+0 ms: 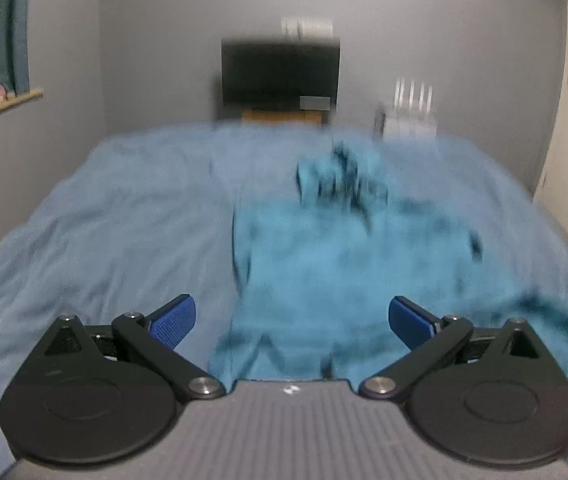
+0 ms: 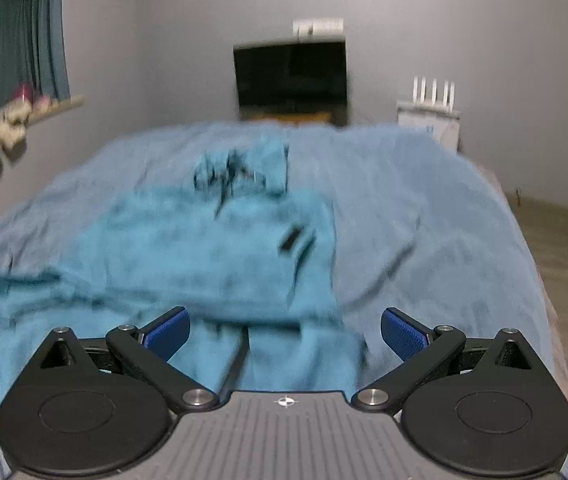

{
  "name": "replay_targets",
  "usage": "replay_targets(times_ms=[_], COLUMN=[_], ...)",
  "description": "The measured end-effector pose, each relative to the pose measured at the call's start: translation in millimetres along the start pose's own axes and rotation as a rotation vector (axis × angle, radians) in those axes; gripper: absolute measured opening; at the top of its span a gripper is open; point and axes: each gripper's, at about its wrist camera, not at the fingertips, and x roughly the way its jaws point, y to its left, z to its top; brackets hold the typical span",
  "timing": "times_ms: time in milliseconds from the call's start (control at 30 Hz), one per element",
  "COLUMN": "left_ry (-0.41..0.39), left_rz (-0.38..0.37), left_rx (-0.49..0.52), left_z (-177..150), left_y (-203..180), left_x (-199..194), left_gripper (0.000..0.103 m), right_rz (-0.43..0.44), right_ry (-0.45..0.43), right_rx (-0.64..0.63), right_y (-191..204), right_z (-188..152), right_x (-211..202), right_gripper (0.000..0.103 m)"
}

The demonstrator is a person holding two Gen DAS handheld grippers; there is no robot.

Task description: Fold large clothes

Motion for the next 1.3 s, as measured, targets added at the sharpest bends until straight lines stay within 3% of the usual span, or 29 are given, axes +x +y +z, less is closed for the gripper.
replay_targets(times_ms=[167, 300, 467, 667, 733, 767, 833, 900, 933, 967, 1300], left_ry=[0.171, 0.231, 0.264, 0.331, 0.342, 0.341, 0.338, 0.317, 0.306, 0.299, 0.181], left_rz=[0.011, -0.01, -0.069, -0.114, -0.129, -0.139, -0.157, -0.165, -0.175, -0.18, -0.314], left_rx=[-0.087, -0.129, -0.099, -0.056, -0.041, -0.045, -0.053, -0.056, -0.064, -0.072, -0.221], left_z=[-58, -85, -86, -90, -92, -93, -93, -92, -90, -89, -48], left_y=[-2, -8, -15, -18, -14, -12, -7, -5, -2, 0, 25], left_x=[6, 3, -9, -1, 2, 3, 2, -1, -2, -3, 2], left_gripper=[0.103, 0.103, 0.098, 0.071, 0.069, 0.064, 0.051, 0.034, 0.032, 0.029, 0.021], right_rz=[0.022, 0.086, 0.132, 0.184, 0.205, 0.221, 0.245, 0.25, 0.26, 0.251, 0.291], right_ry=[0.126, 0.222, 0.271, 0.327, 0.354, 0.363, 0.375, 0.366, 0.355, 0.338, 0.122], right_rx=[0.054, 0.132, 0.124, 0.112, 0.102, 0.103, 0.114, 0.131, 0.139, 0.137, 0.103], right_y=[-12, -14, -2, 11, 14, 14, 14, 12, 11, 10, 7], right_z=[-35, -58, -75, -81, -84, -85, -88, -89, -88, -86, -38], right_x=[-20, -22, -20, -13, -10, -9, -3, 1, 0, 0, -11], right_gripper=[0.103, 0.103, 0.096, 0.085, 0.082, 0.078, 0.062, 0.043, 0.037, 0.012, 0.006])
